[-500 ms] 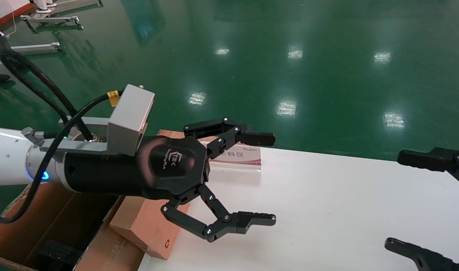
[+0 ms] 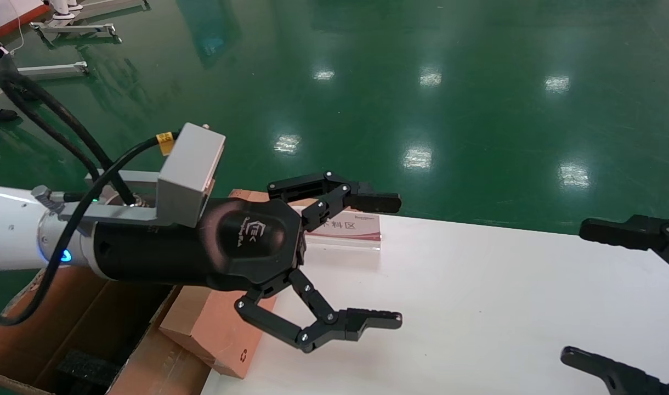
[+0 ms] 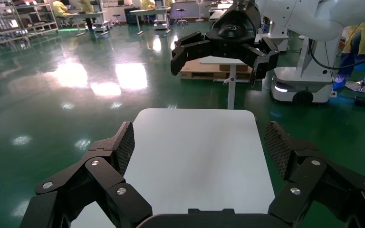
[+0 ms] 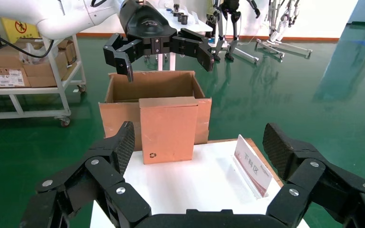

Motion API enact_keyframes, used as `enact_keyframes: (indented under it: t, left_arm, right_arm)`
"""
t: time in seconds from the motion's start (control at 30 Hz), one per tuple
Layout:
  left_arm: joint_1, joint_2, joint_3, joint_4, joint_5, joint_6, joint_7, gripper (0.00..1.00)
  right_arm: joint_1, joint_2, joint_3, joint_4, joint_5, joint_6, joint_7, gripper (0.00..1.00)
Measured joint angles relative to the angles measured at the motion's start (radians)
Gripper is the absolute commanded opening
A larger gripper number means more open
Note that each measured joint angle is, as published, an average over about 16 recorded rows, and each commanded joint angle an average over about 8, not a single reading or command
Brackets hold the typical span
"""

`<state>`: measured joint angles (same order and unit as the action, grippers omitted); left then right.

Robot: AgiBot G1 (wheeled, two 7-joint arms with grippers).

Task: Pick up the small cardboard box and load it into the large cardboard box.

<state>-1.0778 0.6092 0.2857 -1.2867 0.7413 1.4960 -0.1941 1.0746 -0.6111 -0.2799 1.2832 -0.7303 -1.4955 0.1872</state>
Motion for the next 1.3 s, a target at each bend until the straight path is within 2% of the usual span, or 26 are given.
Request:
enact_keyframes:
  t: [0.2, 0.37, 0.67, 1.0, 1.17, 1.3]
  left_arm:
    - [-0.023, -0.015, 0.025, -0.013, 0.047, -0.005, -0.051, 1.00]
    - [-0.073, -0.035, 0.071, -0.031, 0.139, -0.016, -0.159, 1.00]
    - [-0.249, -0.046, 0.200, -0.058, 0.410, -0.018, -0.505, 1.00]
    - [-0.472, 0.013, 0.377, -0.067, 0.729, 0.041, -0.924, 1.00]
    - [-0.560, 0.043, 0.464, -0.070, 0.830, 0.062, -1.066, 1.00]
    - [-0.619, 0.056, 0.528, -0.071, 0.863, 0.070, -1.138, 1.00]
  right_arm:
    - [0.000, 0.000, 0.000, 0.000, 0.000, 0.000, 0.000, 1.00]
    - [0.000, 0.000, -0.001, -0.001, 0.000, 0.000, 0.000, 1.00]
    - [0.001, 0.000, -0.001, -0.001, 0.001, 0.000, -0.001, 1.00]
    - [0.001, 0.001, -0.002, -0.001, 0.001, 0.000, -0.001, 1.00]
    - [0.001, 0.001, -0.003, -0.001, 0.002, 0.001, -0.001, 1.00]
    - [0.001, 0.001, -0.003, -0.001, 0.002, 0.001, -0.002, 1.00]
